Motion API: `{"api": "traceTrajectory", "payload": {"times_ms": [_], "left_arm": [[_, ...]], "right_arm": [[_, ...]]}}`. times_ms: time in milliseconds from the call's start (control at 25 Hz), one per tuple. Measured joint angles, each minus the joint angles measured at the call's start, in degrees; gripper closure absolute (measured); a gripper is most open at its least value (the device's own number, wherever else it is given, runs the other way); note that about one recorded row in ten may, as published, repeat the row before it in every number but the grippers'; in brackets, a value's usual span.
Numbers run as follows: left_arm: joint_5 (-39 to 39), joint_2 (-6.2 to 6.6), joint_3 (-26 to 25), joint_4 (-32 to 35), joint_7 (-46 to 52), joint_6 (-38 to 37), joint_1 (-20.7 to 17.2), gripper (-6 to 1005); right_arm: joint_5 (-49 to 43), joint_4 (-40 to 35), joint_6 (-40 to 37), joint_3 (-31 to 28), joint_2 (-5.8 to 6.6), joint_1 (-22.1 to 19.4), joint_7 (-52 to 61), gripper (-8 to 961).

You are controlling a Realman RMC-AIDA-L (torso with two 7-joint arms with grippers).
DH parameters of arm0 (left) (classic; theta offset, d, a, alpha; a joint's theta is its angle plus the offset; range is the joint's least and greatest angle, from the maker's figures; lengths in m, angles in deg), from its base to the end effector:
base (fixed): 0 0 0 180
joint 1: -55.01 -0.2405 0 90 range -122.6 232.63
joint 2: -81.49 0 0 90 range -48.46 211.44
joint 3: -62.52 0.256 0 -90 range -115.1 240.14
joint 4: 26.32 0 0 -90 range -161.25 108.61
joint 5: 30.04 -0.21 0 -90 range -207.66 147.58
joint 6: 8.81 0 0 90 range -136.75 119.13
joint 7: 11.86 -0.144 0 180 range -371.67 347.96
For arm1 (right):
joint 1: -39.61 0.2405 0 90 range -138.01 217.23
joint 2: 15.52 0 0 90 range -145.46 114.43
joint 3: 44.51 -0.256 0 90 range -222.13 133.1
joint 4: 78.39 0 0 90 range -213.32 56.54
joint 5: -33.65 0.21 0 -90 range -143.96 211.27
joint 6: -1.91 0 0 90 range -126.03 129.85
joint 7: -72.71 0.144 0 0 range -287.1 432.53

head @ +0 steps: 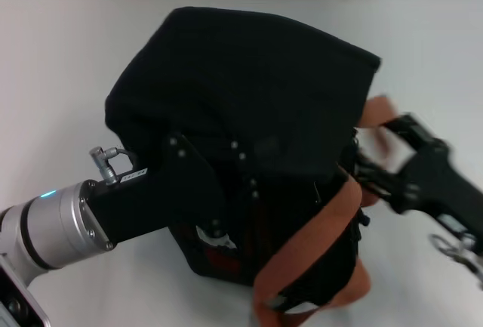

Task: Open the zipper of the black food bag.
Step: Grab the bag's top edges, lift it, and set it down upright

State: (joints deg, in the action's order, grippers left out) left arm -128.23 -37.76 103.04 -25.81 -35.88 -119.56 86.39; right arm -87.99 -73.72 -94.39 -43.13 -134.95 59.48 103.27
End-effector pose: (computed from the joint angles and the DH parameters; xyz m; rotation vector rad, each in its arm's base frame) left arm -0.2207 0.2398 -0.0497 -1.9971 0.9827 -1.0884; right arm 0.2793 0.2282 -0.0589 -2.1630 0.5117 1.2576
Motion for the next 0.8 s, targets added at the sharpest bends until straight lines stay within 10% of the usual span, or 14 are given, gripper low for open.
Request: {"api": "traceTrajectory", "payload": {"times_ms": [480,800], "left_arm": [[0.05,0.04,-0.12,-5.67,-7.62,4.02,-0.23,912],[0.33,0.07,-1.55,-5.87,-7.83,3.97,0.57,913]], "right_arm": [[-1.51,1.53,-6.04,-0.55,-0.31,-9.81,-30.48,132],[-0.60,1.58,-4.37,-2.29,-0.41,-12.87,-27.81,144]]}}
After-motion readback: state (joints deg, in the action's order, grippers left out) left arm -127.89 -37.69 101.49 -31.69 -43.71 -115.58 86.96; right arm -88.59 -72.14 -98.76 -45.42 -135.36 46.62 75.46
